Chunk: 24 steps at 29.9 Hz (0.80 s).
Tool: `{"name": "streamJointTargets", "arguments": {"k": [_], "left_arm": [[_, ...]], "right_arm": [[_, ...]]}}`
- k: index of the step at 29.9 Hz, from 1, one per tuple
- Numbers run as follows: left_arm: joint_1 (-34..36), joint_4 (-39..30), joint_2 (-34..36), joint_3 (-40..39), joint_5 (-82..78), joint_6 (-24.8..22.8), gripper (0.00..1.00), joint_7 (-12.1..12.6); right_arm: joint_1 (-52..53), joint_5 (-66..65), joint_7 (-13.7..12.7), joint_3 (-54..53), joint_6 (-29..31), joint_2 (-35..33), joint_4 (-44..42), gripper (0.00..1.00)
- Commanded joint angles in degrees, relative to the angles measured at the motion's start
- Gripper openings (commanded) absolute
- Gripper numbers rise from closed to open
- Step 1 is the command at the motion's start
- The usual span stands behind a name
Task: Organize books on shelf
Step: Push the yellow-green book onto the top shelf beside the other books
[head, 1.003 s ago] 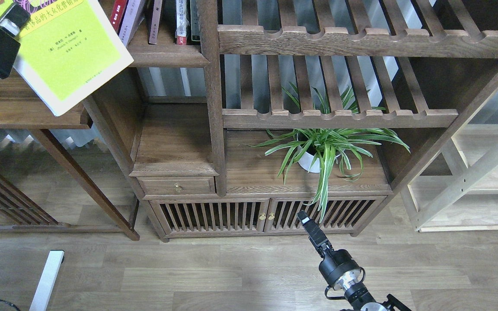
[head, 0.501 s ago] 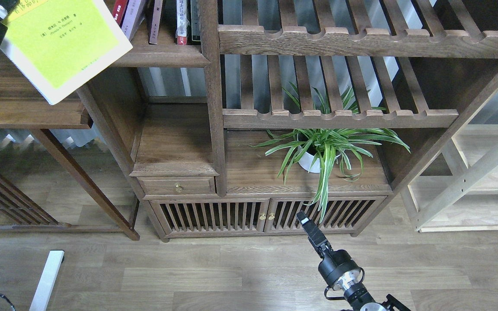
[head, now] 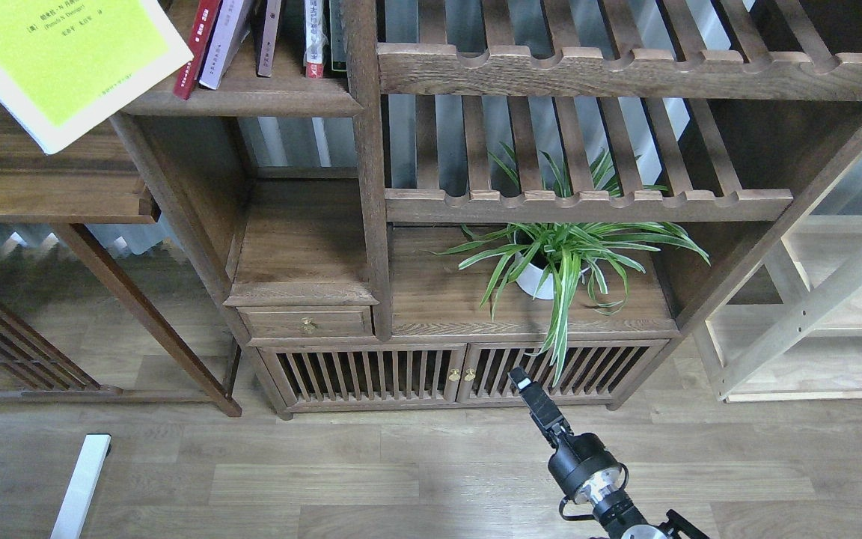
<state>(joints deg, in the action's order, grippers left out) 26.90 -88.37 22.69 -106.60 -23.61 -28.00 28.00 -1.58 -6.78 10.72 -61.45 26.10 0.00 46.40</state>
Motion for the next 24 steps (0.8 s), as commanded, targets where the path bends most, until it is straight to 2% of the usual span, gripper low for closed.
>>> {"name": "streamJointTargets", "arguments": {"k": [1,13,24], "left_arm": [[0.9,1.6,0.4,0.2,-1.2,0.0,0.00,0.0],[5.0,6.5,2.4,3.8,-2.0,0.0,0.00,0.0],[14.2,13.1,3.6,8.1,-3.7,0.0,0.00,0.0]], "right_arm": [[0.1,-0.1,-0.1,0.0,0.0,0.0,0.1,0.99],[-0.2,-0.2,-0.1,0.0,0.2,0.0,0.5,0.99],[-0.7,-0.1,0.0,0.0,0.8,0.0,1.1,0.99]]}}
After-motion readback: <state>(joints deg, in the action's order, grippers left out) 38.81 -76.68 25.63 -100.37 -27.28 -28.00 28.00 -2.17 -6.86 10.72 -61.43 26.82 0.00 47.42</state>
